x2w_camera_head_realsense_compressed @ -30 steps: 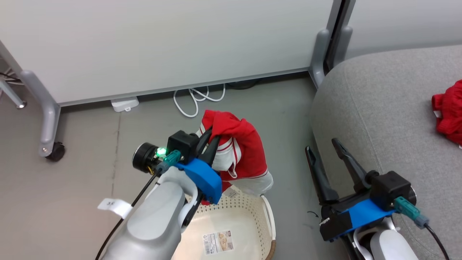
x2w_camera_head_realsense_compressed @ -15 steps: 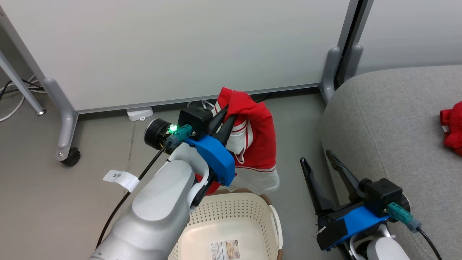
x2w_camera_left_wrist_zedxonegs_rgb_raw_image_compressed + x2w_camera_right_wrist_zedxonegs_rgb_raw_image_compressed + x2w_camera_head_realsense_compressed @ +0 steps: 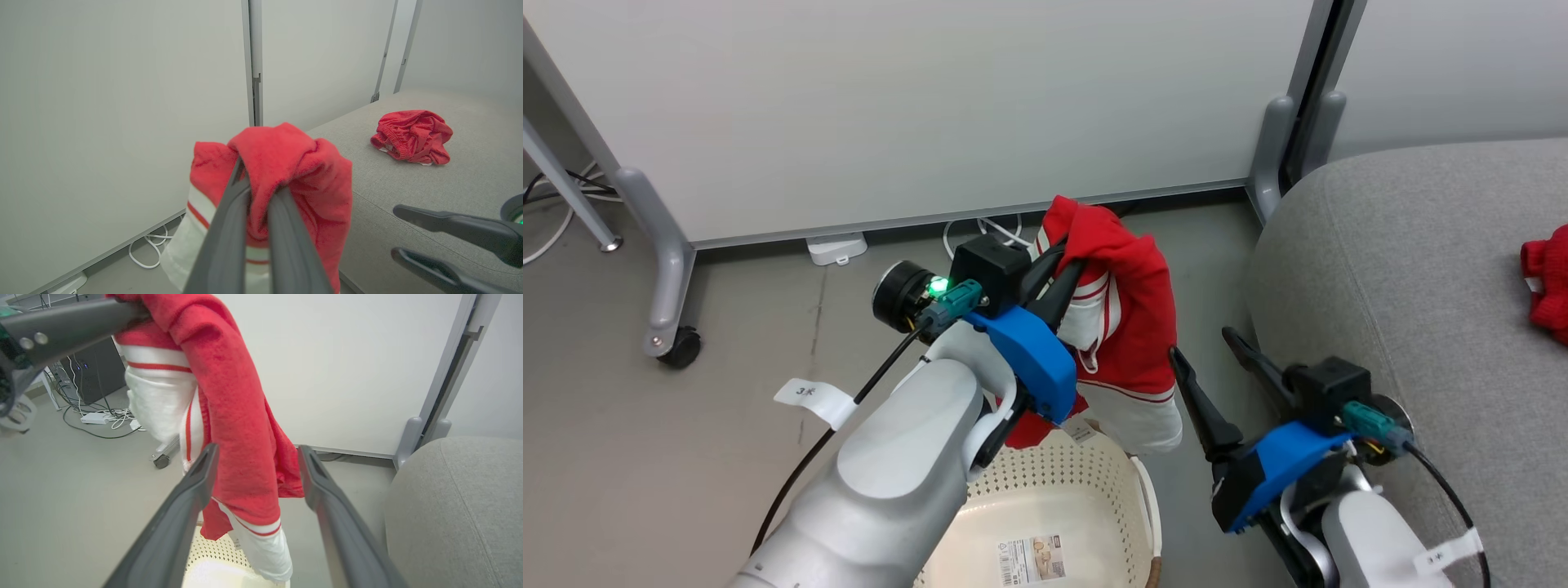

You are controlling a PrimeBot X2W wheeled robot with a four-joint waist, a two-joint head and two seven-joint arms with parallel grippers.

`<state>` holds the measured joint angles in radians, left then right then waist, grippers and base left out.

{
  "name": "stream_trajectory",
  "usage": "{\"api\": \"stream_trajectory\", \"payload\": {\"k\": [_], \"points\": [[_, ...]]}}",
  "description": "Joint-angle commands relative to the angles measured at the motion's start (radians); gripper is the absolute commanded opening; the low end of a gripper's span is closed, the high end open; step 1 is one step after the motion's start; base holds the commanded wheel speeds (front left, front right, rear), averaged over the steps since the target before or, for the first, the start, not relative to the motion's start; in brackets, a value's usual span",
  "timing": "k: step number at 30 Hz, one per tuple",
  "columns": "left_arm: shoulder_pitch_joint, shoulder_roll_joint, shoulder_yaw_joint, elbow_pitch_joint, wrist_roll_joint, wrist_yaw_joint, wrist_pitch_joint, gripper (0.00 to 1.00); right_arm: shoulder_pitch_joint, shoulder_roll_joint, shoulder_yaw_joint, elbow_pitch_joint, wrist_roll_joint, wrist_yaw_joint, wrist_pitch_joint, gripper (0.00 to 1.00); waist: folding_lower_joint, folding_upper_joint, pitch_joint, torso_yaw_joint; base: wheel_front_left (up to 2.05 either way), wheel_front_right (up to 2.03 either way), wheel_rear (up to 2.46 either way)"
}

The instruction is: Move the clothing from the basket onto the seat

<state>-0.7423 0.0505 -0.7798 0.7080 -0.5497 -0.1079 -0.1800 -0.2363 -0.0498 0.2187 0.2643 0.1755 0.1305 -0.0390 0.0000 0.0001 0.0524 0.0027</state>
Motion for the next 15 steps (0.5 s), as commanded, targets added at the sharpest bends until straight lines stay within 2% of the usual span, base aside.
{"api": "stream_trajectory", "payload": {"k": [1, 6, 15], "points": [[-0.019, 0.000, -0.006, -0.009, -0.007, 0.000, 0.001, 0.00, -0.041, -0.001, 0.011, 0.034, 0.000, 0.001, 0.010, 1.00, 0.0000, -0.0001, 0.003, -0.001, 0.00, 0.00, 0.00], [-0.021, 0.000, -0.035, -0.023, -0.022, -0.001, 0.008, 0.00, -0.149, -0.001, 0.053, 0.167, 0.034, 0.001, 0.031, 1.00, 0.0000, -0.0001, 0.006, 0.002, 0.00, 0.00, 0.00], [-0.023, 0.000, -0.093, -0.045, -0.058, 0.004, 0.007, 0.00, -0.318, -0.001, 0.134, 0.423, 0.112, 0.001, -0.011, 1.00, 0.0000, -0.0001, -0.005, 0.011, 0.00, 0.00, 0.00]]}}
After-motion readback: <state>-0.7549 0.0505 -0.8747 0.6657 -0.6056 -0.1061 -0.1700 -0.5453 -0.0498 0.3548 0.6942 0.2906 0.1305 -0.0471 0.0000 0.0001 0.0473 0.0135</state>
